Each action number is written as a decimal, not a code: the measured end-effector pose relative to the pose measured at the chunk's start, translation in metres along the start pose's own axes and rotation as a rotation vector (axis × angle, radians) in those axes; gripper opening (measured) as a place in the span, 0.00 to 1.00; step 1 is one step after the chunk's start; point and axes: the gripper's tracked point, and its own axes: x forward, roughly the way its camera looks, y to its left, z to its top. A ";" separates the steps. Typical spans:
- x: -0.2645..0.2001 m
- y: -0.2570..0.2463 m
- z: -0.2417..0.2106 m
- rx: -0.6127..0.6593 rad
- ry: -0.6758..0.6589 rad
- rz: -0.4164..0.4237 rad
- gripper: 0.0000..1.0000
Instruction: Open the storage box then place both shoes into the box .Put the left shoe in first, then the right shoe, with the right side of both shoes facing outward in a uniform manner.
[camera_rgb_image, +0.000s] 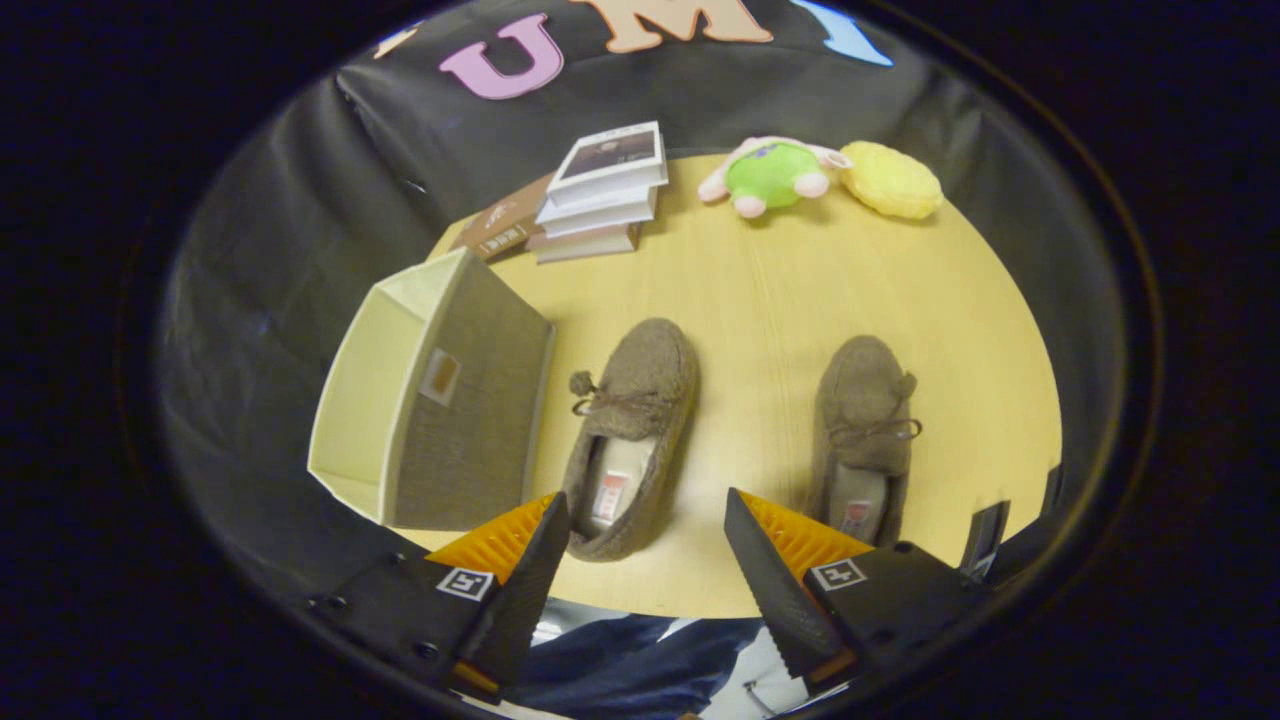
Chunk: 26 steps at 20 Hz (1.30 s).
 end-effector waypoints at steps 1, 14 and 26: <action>0.009 -0.002 -0.002 0.008 0.021 -0.001 0.97; 0.083 -0.013 -0.013 -0.063 0.154 -0.106 0.43; 0.089 -0.009 -0.017 0.001 0.170 -0.161 0.09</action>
